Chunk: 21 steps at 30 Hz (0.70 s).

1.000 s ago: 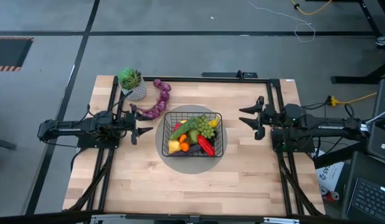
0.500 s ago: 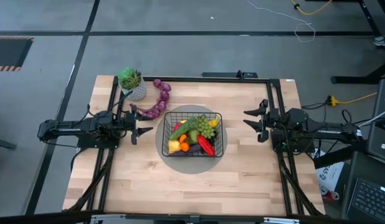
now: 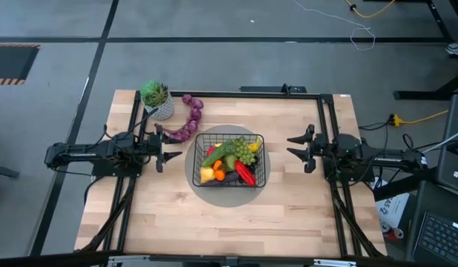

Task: Build produce basket
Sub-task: Put the purple garlic into the black wire basket

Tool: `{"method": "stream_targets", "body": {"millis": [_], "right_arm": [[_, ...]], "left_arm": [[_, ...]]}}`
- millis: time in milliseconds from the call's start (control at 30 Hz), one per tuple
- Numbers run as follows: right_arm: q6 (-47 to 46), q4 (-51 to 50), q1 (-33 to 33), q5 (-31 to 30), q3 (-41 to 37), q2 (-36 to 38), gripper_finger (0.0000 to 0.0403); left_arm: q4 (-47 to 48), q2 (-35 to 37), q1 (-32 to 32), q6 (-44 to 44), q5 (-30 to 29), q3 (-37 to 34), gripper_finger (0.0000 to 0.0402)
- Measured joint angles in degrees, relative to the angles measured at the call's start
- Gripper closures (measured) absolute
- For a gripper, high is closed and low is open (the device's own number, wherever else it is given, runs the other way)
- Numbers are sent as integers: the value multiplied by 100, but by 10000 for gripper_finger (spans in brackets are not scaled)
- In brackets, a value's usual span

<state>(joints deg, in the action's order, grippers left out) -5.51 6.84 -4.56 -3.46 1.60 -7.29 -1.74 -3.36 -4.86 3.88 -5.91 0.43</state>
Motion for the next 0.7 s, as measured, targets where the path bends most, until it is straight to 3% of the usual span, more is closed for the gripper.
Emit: {"method": "stream_targets", "body": {"millis": [200, 700], "right_arm": [[1, -699, -2, -367, -27, 169, 219], [11, -464, -2, -450, -121, 175, 219]], "left_arm": [[0, -1, 0, 0, 0, 0, 188], [1, -1, 0, 0, 2, 0, 188]]}}
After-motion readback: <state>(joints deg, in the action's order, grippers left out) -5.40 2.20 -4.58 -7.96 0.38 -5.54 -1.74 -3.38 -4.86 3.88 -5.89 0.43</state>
